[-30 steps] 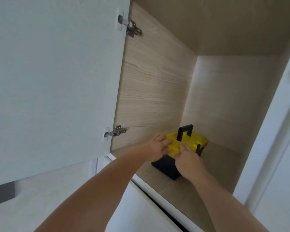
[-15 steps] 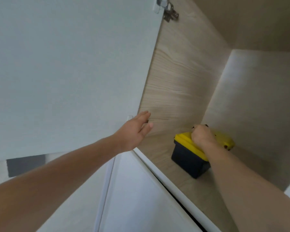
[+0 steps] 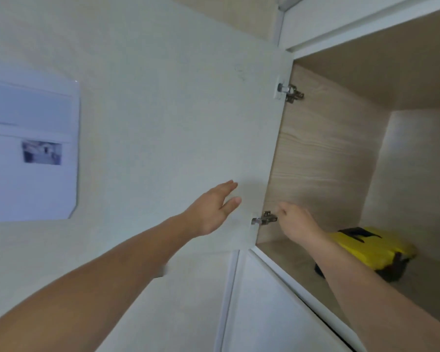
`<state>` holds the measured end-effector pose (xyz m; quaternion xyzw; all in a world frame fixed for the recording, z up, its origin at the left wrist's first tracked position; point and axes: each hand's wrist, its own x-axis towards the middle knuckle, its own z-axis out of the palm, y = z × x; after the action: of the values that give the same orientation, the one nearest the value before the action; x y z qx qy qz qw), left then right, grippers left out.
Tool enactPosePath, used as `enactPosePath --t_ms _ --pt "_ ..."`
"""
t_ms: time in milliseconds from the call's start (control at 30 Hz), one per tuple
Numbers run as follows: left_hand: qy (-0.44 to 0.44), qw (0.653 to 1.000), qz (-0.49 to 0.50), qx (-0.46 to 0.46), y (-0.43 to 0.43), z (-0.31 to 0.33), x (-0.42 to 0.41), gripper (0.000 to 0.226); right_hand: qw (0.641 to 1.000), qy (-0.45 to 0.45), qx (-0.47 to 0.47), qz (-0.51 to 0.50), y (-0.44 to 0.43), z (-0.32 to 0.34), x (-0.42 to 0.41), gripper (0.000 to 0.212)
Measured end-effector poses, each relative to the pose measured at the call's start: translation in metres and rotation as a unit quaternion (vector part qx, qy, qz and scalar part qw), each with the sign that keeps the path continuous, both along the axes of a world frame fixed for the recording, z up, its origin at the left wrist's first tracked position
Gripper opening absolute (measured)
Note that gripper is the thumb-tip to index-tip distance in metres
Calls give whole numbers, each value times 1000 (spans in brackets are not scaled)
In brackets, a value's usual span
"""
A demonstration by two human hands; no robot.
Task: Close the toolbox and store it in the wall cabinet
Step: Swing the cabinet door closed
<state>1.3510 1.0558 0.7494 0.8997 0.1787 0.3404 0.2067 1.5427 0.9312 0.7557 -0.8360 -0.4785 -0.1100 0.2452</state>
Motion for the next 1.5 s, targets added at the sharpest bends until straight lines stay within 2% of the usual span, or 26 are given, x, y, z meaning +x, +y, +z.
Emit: enactPosePath --t_ms 167,300,333,433,500,600,767,833,933,1033,1067,1200,1333,1400,1500 --pt "-134 987 88 -22 -6 24 -82 48 981 -69 83 162 7 33 -105 45" --pt "-314 913 259 -9 16 33 -152 33 950 -138 111 259 17 52 -172 48" --pt "-321 902 288 -23 24 34 -165 34 943 -152 115 274 20 55 -187 48" --pt "-266 896 345 -84 48 33 -190 47 932 -175 110 299 26 61 -219 49" --pt "-244 895 354 -121 63 32 -198 54 929 -176 107 306 30 62 -228 49" --pt "-223 895 361 -136 81 35 -201 52 930 -173 106 307 34 60 -228 49" --pt "-256 895 310 -195 87 44 -186 52 934 -152 109 306 39 54 -217 48" --pt "-253 902 287 -198 85 43 -177 41 935 -144 108 305 39 50 -215 48" --pt "-266 896 287 -210 92 40 -169 43 939 -129 103 302 36 46 -209 48" --pt "-289 894 272 -207 92 42 -173 11 943 -116 107 294 29 43 -200 48" --pt "-296 896 261 -203 91 41 -175 10 943 -113 112 291 27 42 -197 48" --pt "-317 903 235 -171 68 28 -178 27 946 -99 129 279 10 41 -191 48" --pt "-341 911 195 -125 3 14 -177 43 944 -115 157 266 -20 49 -190 47" --pt "-333 926 149 -99 -38 7 -170 43 941 -133 176 256 -39 57 -193 47" --pt "-335 941 43 -12 -103 -1 -145 44 924 -179 223 253 -75 70 -196 50"
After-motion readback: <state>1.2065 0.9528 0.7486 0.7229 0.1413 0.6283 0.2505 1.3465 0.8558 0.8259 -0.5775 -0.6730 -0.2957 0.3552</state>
